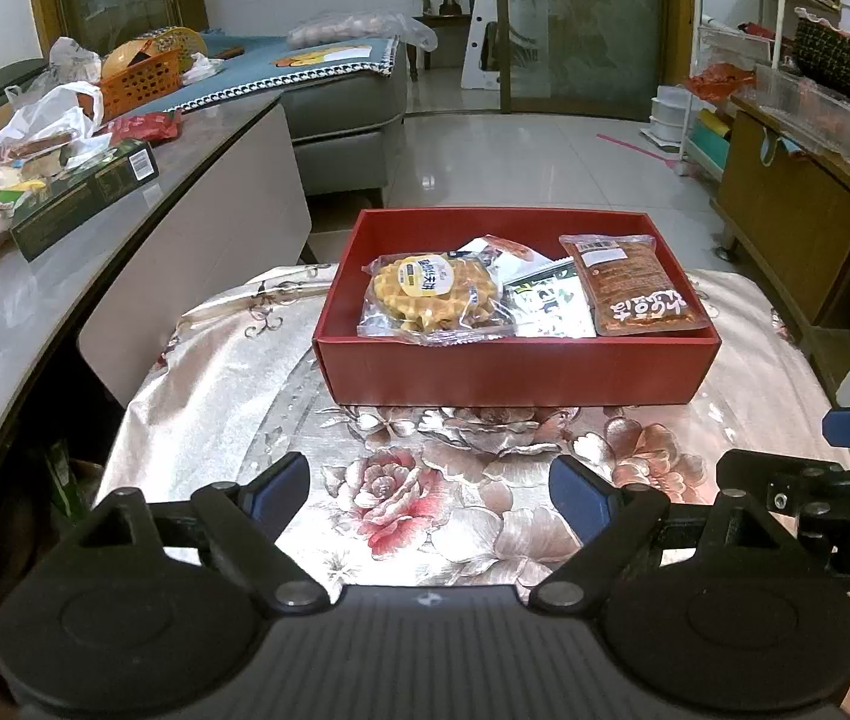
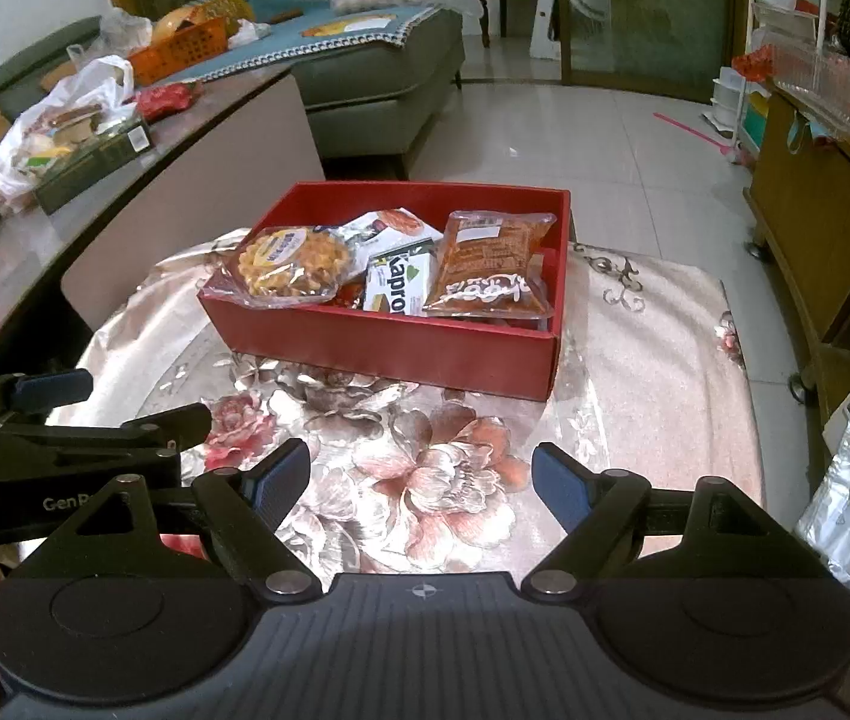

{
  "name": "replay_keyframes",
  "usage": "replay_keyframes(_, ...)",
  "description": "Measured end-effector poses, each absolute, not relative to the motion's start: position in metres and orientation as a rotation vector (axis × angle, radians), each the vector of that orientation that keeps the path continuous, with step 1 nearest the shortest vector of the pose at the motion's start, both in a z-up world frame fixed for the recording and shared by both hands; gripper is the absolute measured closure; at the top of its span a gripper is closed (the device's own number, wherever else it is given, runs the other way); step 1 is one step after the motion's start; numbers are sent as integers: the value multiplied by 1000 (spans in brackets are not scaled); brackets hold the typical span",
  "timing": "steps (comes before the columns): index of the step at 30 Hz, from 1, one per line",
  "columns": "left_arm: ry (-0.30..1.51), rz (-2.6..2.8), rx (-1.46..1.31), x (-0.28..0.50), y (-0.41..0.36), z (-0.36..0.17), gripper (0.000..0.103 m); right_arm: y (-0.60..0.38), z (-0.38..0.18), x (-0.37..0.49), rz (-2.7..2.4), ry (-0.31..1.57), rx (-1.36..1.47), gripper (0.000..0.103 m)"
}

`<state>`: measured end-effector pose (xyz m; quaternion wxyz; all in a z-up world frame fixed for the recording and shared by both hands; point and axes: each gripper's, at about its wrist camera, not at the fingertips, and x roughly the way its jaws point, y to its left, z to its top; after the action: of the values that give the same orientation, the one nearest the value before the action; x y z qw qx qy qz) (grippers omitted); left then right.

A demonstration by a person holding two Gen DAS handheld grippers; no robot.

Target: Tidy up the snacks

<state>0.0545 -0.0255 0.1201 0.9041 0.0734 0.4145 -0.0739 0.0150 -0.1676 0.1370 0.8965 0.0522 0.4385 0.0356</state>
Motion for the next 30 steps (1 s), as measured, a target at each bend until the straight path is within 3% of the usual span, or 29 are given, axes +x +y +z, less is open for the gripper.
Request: replay_keyframes(30,852,-118,161,54,-21,119,21,-171,130,19,64,939,104,16)
